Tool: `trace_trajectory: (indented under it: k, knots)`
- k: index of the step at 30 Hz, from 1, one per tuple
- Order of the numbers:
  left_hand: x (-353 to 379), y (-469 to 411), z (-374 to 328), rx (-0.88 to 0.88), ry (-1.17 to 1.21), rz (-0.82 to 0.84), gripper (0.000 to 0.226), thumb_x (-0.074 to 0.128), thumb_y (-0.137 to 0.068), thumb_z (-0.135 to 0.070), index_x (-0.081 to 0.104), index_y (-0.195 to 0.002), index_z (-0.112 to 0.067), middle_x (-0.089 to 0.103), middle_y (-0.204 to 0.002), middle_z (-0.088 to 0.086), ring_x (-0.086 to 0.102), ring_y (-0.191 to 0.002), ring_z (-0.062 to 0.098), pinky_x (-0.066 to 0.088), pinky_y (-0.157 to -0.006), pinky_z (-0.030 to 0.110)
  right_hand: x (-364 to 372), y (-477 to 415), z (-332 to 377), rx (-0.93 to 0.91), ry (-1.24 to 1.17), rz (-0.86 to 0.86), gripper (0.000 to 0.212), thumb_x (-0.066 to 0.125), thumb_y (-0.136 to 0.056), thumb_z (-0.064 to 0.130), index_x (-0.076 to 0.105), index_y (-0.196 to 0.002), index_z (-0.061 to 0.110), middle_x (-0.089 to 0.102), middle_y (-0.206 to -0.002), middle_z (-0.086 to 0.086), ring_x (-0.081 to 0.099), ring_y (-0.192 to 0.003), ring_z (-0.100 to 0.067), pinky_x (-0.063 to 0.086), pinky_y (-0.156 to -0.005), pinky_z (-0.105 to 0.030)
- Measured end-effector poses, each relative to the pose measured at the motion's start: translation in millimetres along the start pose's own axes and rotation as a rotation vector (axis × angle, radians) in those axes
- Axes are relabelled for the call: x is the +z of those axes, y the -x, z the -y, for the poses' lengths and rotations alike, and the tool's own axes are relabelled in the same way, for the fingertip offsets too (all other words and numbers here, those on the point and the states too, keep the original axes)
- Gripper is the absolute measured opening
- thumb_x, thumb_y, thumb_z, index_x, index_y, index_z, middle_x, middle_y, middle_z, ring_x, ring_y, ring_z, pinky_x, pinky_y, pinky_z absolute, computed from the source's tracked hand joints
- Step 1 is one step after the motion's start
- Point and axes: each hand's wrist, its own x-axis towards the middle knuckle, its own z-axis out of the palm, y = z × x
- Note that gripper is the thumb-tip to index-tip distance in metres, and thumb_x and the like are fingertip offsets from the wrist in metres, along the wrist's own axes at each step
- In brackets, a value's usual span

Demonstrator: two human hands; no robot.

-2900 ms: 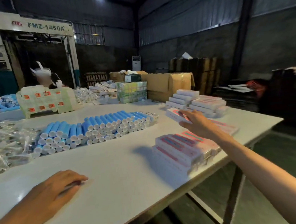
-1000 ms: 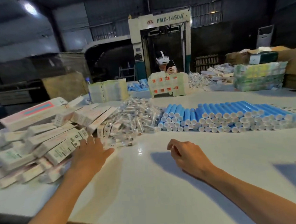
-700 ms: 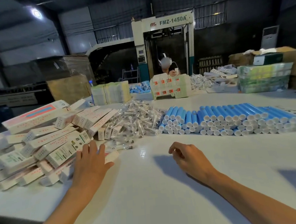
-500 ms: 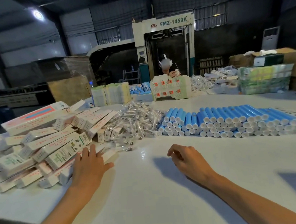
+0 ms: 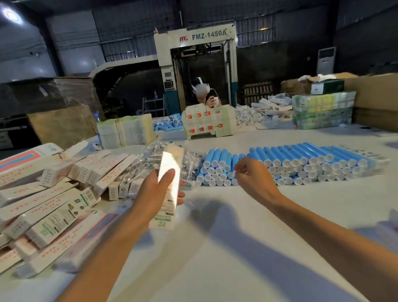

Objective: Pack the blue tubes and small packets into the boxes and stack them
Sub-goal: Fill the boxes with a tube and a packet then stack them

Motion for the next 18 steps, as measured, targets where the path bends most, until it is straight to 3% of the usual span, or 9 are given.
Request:
trace_trajectory:
  k: [3,6,9,13,18]
  knots:
    - [26.9,-2.0,6.2,0.067,0.146,-0.007,0.032,0.052,-0.112,-0.033,0.061,-0.135,-0.013,0.081,-0.103,0.007,0.079,-0.08,0.026,0.063,-0.065,0.032,-12.9,-41.4,-12.5,0.055,0.205,-0.04,0.023,0.051,-0.095,0.008,0.062,-0.115,0.003,0.066,-0.107,-0.014,0.058,-0.093,-0.032,0.049,-0.076,-0.039]
    - [43.0,5.1,24.3,0.085,0.223,-0.053,0.027,0.05,-0.112,-0.035,0.061,-0.13,-0.019,0.081,-0.104,0.004,0.078,-0.076,0.022,0.061,-0.062,0.027,-11.9,-75.1,-22.9,0.069,0.346,0.003,0.022,0.049,-0.096,0.006,0.059,-0.114,0.0,0.061,-0.119,-0.017,0.057,-0.102,-0.035,0.051,-0.083,-0.043]
    - [50.7,9.4,37.4,0.019,0.277,-0.068,0.024,0.05,-0.112,-0.034,0.061,-0.127,-0.02,0.081,-0.102,0.007,0.077,-0.071,0.023,0.06,-0.059,0.026,5.1,-99.7,-18.5,0.021,0.393,0.068,0.023,0.046,-0.102,0.012,0.059,-0.116,-0.001,0.062,-0.12,-0.02,0.058,-0.104,-0.035,0.05,-0.084,-0.042]
    - [49.7,7.2,45.0,-0.033,0.377,-0.032,0.028,0.052,-0.11,-0.033,0.062,-0.132,-0.018,0.081,-0.104,0.008,0.075,-0.069,0.025,0.061,-0.061,0.03,38.9,-125.3,-0.7,-0.02,0.434,0.165,0.039,0.042,-0.109,0.036,0.055,-0.121,0.0,0.061,-0.122,-0.02,0.057,-0.11,-0.036,0.045,-0.079,-0.041]
    - [43.9,0.0,53.2,-0.033,0.404,-0.019,0.031,0.052,-0.11,-0.034,0.062,-0.133,-0.016,0.081,-0.106,0.011,0.075,-0.072,0.028,0.061,-0.063,0.032,65.1,-146.6,10.0,0.136,0.479,0.325,0.045,0.041,-0.107,0.03,0.045,-0.143,0.004,0.048,-0.145,-0.02,0.057,-0.123,-0.037,0.046,-0.087,-0.039]
